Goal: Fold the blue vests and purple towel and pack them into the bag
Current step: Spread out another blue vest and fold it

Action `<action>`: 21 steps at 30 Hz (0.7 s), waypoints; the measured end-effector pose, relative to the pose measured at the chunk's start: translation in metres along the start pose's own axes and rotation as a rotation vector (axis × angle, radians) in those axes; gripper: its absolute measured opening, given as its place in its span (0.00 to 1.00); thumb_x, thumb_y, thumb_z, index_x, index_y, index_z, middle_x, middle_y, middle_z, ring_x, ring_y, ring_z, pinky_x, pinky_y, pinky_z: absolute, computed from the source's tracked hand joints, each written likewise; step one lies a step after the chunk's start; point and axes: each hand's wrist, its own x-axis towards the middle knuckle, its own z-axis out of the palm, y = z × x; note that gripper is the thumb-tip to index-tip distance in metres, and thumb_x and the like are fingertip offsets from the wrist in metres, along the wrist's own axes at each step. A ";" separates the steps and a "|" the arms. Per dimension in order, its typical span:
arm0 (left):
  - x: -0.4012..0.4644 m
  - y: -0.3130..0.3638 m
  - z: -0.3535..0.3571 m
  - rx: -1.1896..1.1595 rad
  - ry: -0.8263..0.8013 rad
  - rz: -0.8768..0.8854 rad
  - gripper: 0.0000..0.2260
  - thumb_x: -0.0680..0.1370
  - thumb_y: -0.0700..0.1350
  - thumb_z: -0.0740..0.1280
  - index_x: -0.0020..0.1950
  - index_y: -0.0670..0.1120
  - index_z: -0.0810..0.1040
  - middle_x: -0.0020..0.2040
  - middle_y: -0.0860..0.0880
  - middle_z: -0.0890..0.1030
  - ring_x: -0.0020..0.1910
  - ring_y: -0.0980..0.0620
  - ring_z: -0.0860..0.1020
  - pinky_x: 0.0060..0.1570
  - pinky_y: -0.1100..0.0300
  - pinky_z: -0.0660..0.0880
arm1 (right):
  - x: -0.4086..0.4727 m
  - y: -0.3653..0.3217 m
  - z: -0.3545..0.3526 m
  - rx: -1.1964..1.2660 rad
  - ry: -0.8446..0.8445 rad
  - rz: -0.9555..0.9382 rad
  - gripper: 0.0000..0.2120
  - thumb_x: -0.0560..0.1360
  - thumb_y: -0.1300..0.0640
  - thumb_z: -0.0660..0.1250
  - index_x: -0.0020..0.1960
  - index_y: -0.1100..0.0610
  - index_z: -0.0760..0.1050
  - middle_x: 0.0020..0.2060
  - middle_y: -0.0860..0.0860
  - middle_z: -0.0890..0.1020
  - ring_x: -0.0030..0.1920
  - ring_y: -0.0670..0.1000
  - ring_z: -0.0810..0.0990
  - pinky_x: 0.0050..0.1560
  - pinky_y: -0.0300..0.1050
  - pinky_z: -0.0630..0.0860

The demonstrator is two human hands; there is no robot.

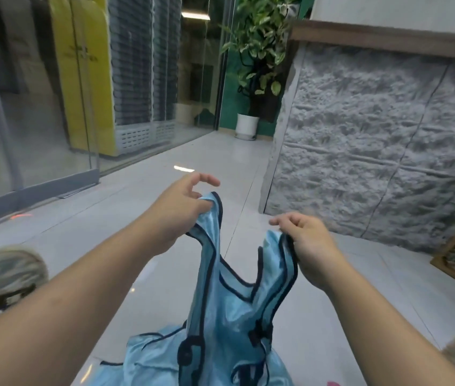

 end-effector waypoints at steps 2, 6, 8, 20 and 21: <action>-0.007 -0.009 0.016 0.016 -0.052 -0.034 0.19 0.81 0.32 0.59 0.54 0.54 0.82 0.39 0.43 0.76 0.32 0.48 0.72 0.33 0.56 0.70 | -0.001 0.014 0.005 0.039 -0.007 0.037 0.12 0.86 0.58 0.61 0.52 0.62 0.81 0.29 0.55 0.77 0.22 0.48 0.65 0.24 0.40 0.60; -0.018 -0.019 0.040 0.008 -0.089 -0.133 0.19 0.79 0.30 0.56 0.45 0.45 0.84 0.39 0.41 0.79 0.34 0.45 0.77 0.35 0.55 0.75 | -0.009 0.036 0.022 0.021 0.045 0.098 0.13 0.86 0.56 0.60 0.51 0.60 0.81 0.26 0.52 0.71 0.23 0.49 0.60 0.26 0.40 0.56; -0.016 -0.019 0.041 0.026 -0.063 -0.126 0.20 0.77 0.30 0.54 0.40 0.45 0.83 0.38 0.40 0.79 0.34 0.44 0.78 0.36 0.53 0.76 | -0.009 0.041 0.022 0.037 0.039 0.093 0.13 0.85 0.56 0.61 0.51 0.60 0.81 0.26 0.52 0.72 0.23 0.49 0.61 0.25 0.40 0.56; -0.002 -0.021 0.017 -0.031 0.161 -0.050 0.19 0.78 0.31 0.55 0.42 0.46 0.84 0.36 0.43 0.78 0.31 0.47 0.75 0.36 0.55 0.76 | -0.051 0.147 0.030 -0.889 -0.575 0.345 0.26 0.72 0.39 0.77 0.64 0.49 0.76 0.60 0.51 0.81 0.55 0.52 0.82 0.56 0.49 0.79; -0.002 -0.021 0.016 -0.034 0.167 -0.049 0.19 0.78 0.31 0.55 0.42 0.46 0.84 0.36 0.44 0.78 0.30 0.48 0.75 0.35 0.55 0.76 | -0.056 0.157 0.034 -0.889 -0.566 0.347 0.22 0.72 0.41 0.78 0.59 0.47 0.76 0.57 0.50 0.80 0.51 0.51 0.80 0.55 0.49 0.78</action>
